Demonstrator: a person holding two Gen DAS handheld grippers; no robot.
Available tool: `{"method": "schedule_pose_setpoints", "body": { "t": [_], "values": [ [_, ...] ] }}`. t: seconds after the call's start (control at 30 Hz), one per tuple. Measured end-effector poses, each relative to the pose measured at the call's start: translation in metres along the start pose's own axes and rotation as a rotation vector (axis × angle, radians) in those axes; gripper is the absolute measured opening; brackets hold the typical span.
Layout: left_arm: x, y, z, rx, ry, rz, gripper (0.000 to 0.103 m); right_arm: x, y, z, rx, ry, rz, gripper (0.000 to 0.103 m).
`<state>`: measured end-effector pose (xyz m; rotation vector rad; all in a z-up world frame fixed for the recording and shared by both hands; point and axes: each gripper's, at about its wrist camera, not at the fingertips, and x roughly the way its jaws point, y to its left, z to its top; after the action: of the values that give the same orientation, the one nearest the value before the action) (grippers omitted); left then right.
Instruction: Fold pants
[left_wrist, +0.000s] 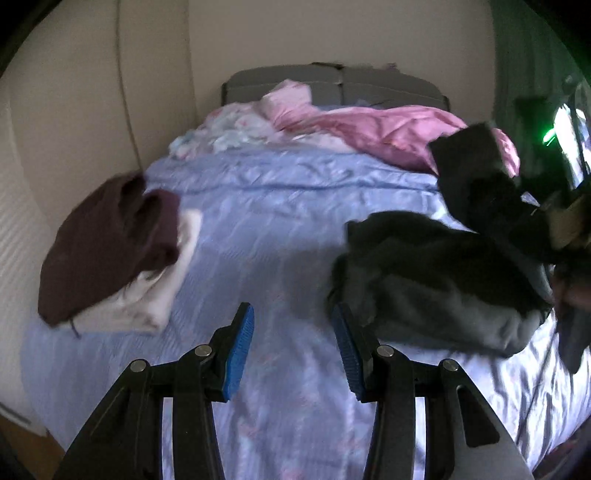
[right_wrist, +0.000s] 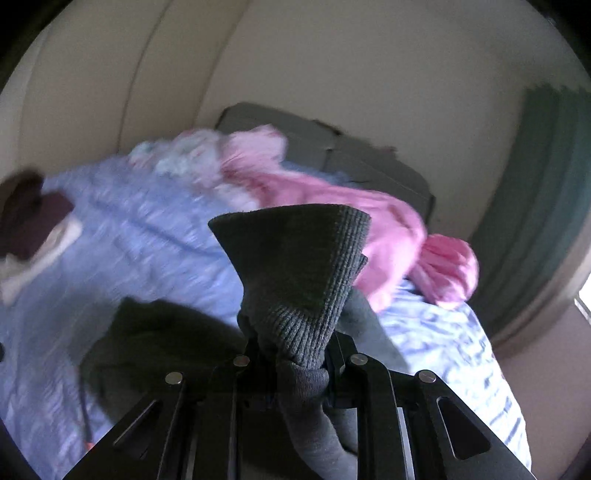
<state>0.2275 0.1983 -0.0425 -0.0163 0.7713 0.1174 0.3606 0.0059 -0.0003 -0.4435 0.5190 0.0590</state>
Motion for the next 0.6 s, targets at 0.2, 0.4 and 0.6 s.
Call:
{"method": "schedule_pose_setpoints", "body": {
  "t": [0.2, 0.4, 0.6],
  "values": [
    [0.014, 0.035, -0.019, -0.047, 0.041, 0.030, 0.046, 0.021, 0.101, -0.027, -0.173, 0.066, 0.007, 0.023],
    [0.011, 0.060, -0.025, -0.122, 0.031, 0.069, 0.061, 0.020, 0.131, -0.034, -0.243, 0.083, -0.096, 0.036],
    [-0.004, 0.056, -0.010, -0.115, -0.024, 0.111, 0.069, 0.004, 0.126, -0.031, -0.271, 0.051, -0.078, 0.046]
  ]
}}
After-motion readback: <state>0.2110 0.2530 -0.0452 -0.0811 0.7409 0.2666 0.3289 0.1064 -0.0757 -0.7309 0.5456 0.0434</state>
